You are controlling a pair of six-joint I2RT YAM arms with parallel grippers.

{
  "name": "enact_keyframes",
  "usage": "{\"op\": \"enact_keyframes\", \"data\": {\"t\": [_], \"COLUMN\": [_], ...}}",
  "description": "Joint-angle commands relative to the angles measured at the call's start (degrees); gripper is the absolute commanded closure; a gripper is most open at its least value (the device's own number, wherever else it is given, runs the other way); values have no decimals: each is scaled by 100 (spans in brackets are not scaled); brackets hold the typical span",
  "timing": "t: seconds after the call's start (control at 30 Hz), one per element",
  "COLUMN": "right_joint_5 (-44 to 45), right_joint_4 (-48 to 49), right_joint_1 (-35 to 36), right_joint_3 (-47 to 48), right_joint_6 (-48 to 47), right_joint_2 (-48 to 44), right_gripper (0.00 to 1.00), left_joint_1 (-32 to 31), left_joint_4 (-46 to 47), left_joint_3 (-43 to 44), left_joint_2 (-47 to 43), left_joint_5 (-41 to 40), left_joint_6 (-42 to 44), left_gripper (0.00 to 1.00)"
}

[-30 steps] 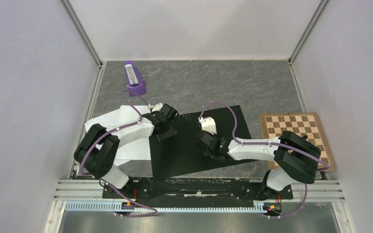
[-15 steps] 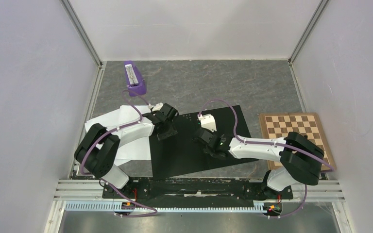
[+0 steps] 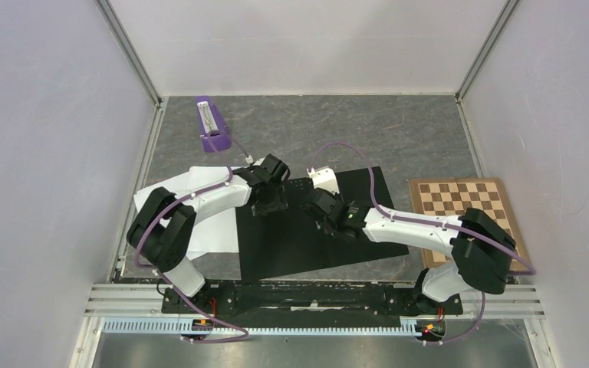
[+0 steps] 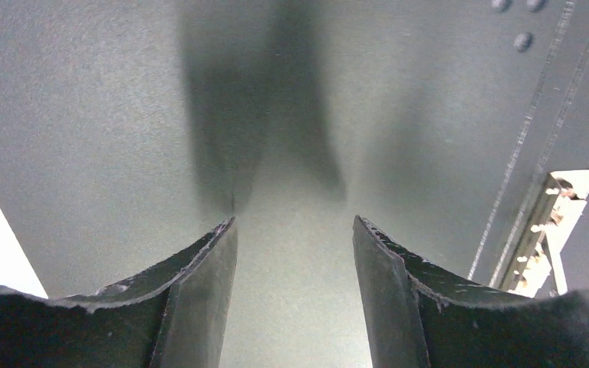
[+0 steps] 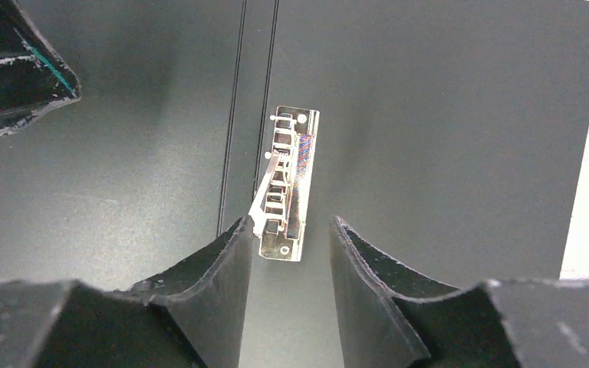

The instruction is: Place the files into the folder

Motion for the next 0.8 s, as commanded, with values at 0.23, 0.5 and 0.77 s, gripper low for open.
{"op": "enact_keyframes", "data": {"t": [0.23, 0.5, 0.77], "right_joint_5": [-324, -1069, -1060], "right_joint_4": [641, 1342, 1468], "right_joint_1": [-30, -31, -254], "right_joint_3": [-1150, -1586, -722], "right_joint_6": [33, -184, -572], "right_joint_2": [-1525, -1340, -214], "right_gripper": [65, 73, 75], "left_joint_1": [-41, -40, -32], "left_joint_4": [-637, -783, -978], "left_joint_3": [914, 1043, 1087], "left_joint_2": [-532, -768, -962], "left_joint_5": [85, 10, -132], "left_joint_6": [653, 696, 761], "left_gripper": [35, 35, 35]}}
